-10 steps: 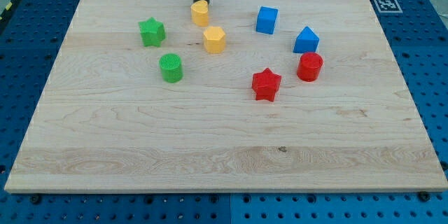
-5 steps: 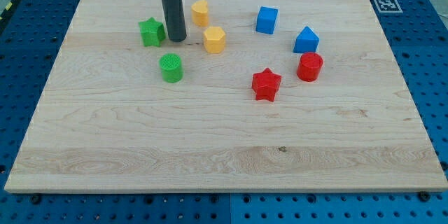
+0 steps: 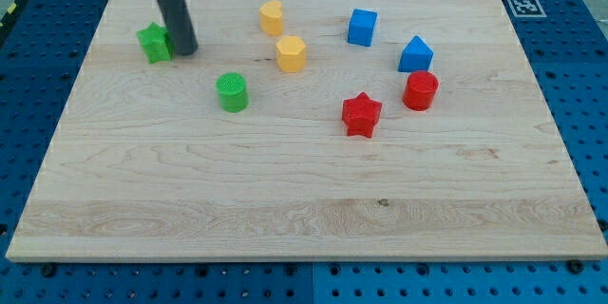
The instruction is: Push the green circle to the bottom right of the green star
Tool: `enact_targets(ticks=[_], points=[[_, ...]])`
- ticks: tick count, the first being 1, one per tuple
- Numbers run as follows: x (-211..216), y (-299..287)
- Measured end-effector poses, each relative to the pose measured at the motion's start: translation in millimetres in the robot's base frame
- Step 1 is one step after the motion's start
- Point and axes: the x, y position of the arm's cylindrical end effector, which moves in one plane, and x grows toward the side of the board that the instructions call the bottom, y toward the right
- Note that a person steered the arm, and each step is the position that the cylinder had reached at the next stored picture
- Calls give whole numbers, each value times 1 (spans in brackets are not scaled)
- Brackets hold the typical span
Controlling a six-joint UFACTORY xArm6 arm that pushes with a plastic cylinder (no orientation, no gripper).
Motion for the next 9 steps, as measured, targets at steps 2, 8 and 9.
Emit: enact_targets(ticks=[2, 8, 9], points=[[41, 93], [99, 39], [94, 22]])
